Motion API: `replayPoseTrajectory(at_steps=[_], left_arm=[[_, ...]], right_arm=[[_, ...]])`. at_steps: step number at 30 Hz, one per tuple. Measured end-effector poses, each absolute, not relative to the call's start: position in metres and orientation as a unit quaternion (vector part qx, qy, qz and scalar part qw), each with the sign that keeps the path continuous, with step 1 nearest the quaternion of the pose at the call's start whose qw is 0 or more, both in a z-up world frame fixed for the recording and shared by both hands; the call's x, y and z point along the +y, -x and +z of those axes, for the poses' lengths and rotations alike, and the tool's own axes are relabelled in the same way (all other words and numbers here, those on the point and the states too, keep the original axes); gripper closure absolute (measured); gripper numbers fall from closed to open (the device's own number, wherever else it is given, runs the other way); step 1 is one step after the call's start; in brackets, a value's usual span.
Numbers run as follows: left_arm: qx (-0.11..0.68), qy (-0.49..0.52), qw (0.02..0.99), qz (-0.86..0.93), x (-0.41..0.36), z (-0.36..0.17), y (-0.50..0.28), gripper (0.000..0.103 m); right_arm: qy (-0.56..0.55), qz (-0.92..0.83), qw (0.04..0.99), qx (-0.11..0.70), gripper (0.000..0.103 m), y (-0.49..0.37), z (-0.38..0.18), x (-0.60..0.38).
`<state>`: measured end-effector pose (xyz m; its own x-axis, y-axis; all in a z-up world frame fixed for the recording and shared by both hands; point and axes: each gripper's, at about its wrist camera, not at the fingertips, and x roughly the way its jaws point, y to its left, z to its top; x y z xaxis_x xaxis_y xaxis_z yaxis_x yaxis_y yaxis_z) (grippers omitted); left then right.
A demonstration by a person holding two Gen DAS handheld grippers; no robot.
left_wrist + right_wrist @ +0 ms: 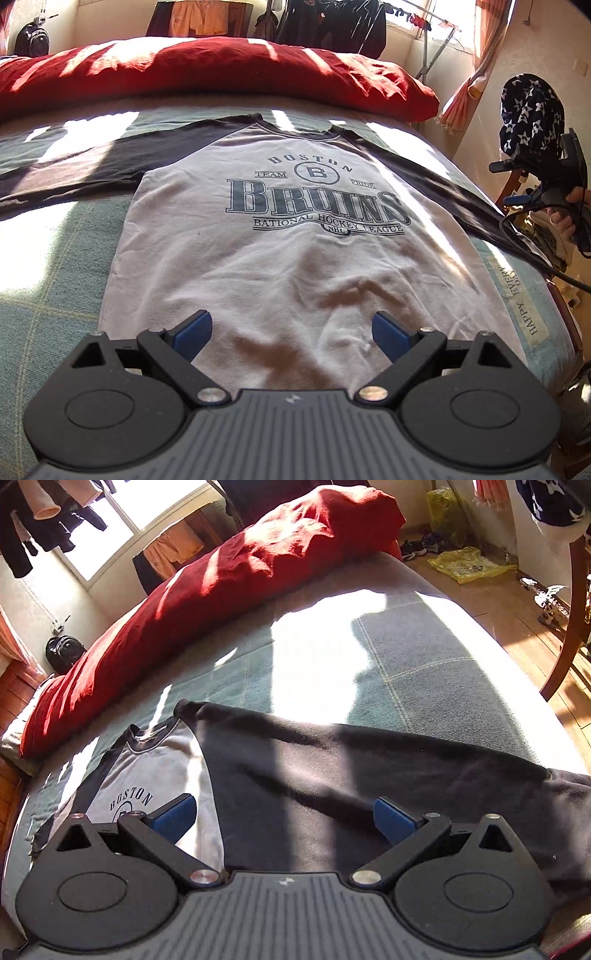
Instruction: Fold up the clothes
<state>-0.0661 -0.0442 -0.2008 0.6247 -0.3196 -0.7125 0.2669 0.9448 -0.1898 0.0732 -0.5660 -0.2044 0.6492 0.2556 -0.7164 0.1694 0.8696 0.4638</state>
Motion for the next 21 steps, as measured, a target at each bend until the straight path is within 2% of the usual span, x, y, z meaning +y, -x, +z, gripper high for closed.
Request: replayPoseTrajectory(at_steps=[6,11,16,21], left_arm=[[0.402,0.035,0.904,-0.142,-0.046,-0.208,0.048,0.010],[0.409,0.035,0.900,-0.149,-0.055,-0.215,0.040,0.010],[0.398,0.026,0.904,-0.154,-0.058,-0.210,0.043,0.010],[0.398,0.028,0.905,-0.148,-0.058,-0.211,0.044,0.010]], right_arm=[[-0.247,-0.027,0.850,0.464,0.000,-0.120,-0.263,-0.589],[-0.247,-0.046,0.866,0.433,0.000,-0.140,-0.269,-0.602],[-0.266,-0.053,0.868,0.415,0.000,-0.132,-0.247,-0.610],[-0.262,-0.029,0.868,0.421,0.000,-0.145,-0.253,-0.591]])
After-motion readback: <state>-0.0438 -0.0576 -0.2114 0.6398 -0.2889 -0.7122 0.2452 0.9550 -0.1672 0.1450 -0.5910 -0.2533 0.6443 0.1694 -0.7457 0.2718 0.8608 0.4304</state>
